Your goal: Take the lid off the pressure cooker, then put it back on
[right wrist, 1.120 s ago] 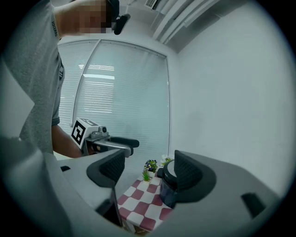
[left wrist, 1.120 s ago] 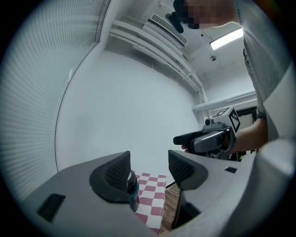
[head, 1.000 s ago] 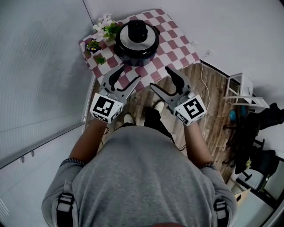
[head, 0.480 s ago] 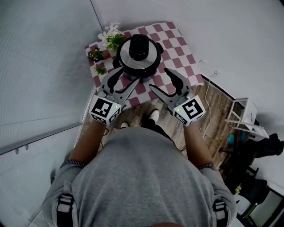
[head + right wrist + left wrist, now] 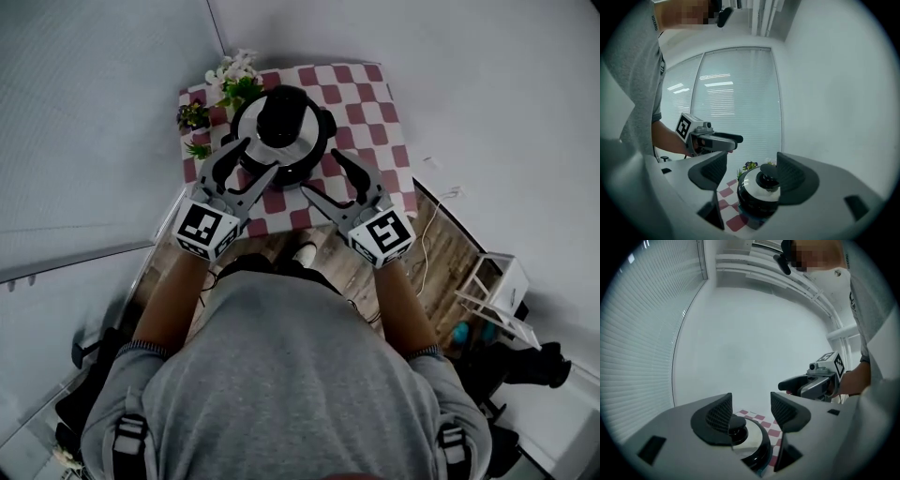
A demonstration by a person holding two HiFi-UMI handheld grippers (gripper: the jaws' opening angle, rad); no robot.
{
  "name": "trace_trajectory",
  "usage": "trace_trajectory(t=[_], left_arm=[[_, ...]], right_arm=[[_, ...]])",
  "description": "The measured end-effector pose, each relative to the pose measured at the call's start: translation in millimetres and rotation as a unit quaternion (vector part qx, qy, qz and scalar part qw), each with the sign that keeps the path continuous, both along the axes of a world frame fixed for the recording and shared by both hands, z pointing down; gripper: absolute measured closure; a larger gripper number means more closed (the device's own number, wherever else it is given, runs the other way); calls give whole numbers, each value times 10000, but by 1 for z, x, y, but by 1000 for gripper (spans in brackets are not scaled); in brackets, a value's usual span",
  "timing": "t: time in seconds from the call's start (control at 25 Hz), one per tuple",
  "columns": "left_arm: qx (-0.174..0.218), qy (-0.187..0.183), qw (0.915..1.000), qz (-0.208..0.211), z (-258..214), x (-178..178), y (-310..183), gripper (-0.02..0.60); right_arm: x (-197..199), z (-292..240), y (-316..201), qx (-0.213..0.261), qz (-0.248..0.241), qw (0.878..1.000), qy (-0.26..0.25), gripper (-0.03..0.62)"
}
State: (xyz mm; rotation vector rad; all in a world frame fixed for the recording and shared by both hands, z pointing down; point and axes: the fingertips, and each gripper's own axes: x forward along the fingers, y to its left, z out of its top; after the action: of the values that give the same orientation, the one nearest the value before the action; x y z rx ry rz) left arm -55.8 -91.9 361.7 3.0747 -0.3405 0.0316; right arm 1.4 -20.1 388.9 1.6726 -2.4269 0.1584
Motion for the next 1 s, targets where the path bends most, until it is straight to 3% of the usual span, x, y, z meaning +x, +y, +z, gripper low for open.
trace_trajectory(t=[0.2, 0.4, 0.6, 0.72, 0.84, 1.0], left_arm=[[162, -410, 9990, 9, 13, 10, -19, 302], [303, -698, 9960, 462, 29, 25, -43, 304], [326, -1103, 9877, 1055, 51, 45, -67, 302], [378, -1573, 9738, 1596, 68, 56, -73, 302], [538, -2118, 9511, 2185, 86, 63, -72, 301], [761, -2623, 9250, 2642, 105, 68, -71, 295]], right_arm=[[12, 10, -23, -147, -244, 9995, -119, 252], [25, 28, -52, -463, -252, 9986, -63, 252], [31, 49, -84, -975, -330, 9947, 76, 249], [31, 61, -99, -1312, -421, 9903, 185, 252], [32, 70, -113, -1639, -542, 9844, 329, 253], [30, 81, -124, -2062, -748, 9741, 550, 252]])
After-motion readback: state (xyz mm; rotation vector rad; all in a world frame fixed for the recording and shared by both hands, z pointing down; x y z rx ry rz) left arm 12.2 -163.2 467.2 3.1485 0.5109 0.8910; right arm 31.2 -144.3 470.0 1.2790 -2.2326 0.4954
